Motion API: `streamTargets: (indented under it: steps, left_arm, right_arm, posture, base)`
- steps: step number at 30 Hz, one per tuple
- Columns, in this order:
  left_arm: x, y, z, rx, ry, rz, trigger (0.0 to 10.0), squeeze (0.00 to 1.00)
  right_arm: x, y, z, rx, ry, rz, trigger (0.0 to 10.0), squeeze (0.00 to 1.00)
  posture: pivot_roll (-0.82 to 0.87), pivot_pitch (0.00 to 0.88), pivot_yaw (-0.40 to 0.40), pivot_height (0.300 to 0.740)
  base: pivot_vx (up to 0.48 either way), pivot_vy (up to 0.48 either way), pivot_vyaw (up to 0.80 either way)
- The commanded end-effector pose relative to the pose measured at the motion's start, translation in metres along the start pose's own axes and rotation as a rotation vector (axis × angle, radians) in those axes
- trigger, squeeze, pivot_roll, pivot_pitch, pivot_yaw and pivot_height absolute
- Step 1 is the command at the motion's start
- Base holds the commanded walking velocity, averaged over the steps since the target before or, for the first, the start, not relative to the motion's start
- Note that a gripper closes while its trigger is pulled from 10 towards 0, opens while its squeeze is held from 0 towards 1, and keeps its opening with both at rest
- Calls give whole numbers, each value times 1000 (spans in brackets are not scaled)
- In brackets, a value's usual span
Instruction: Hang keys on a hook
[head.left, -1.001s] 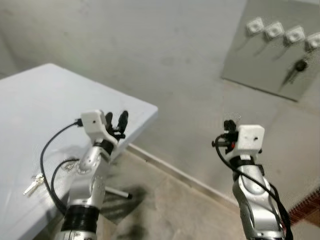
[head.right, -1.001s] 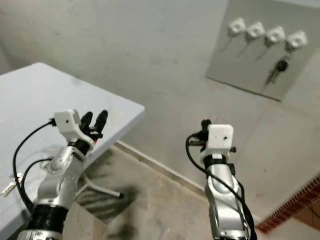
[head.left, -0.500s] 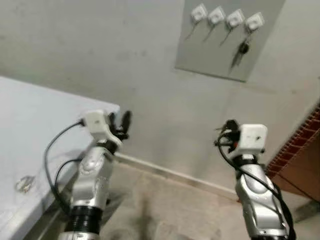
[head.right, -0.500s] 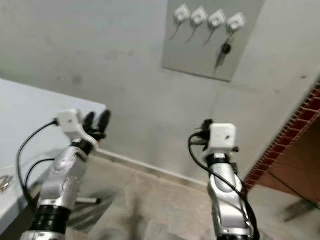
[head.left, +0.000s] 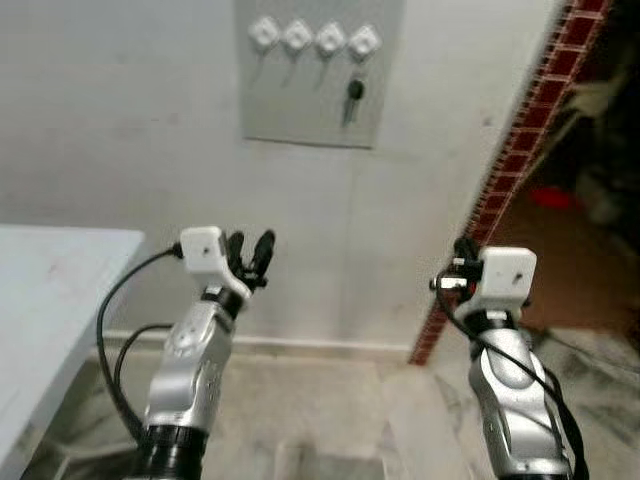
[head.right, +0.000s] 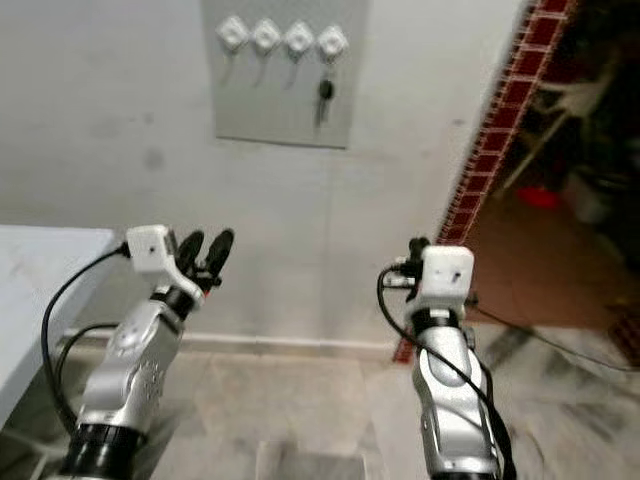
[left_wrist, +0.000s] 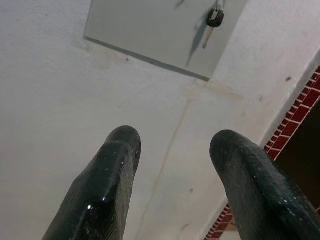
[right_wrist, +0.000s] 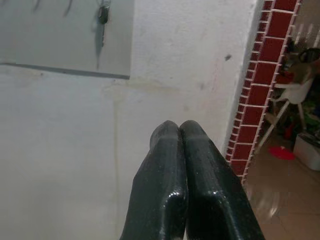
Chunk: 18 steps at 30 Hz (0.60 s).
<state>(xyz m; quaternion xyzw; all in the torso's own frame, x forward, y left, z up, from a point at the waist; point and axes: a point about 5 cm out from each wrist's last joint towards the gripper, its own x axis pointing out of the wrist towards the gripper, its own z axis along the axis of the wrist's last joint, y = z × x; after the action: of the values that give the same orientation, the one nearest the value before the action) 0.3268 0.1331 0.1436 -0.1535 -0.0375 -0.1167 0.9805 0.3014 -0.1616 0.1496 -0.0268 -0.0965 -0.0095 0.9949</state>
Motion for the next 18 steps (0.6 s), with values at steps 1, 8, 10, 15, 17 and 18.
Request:
streamTargets:
  steps: [1, 8, 10, 15, 17, 18]
  left_arm:
    - [-1, -2, 3, 5, -7, -14, 10000, 0]
    - [-1, 3, 7, -11, -10, 20, 10000, 0]
    - [-1, 4, 8, -26, -17, 28, 10000, 0]
    - [-2, 5, 9, -29, -19, 41, 10000, 0]
    - [-2, 5, 9, -31, -17, 46, 10000, 0]
    - [-2, 5, 8, -31, -16, 48, 10000, 0]
  right_arm:
    - [2, 1, 6, -6, -27, 4, 10000, 0]
    - [0, 3, 5, 0, -22, 17, 10000, 0]
    - [1, 4, 5, 2, -22, 20, 10000, 0]
    - [1, 4, 4, 3, -23, 26, 10000, 0]
    - [1, 4, 4, 3, -23, 27, 10000, 0]
    - [1, 5, 4, 3, -22, 29, 10000, 0]
  posture:
    - [71, 56, 5, 740]
    - [77, 56, 2, 740]
    - [77, 56, 2, 740]
    - [77, 56, 2, 740]
    - [77, 56, 2, 740]
    - [82, 47, -2, 740]
  base:
    - [0, 0, 0]
    - [0, 0, 0]
    - [0, 0, 0]
    - [0, 0, 0]
    - [0, 0, 0]
    - [0, 0, 0]
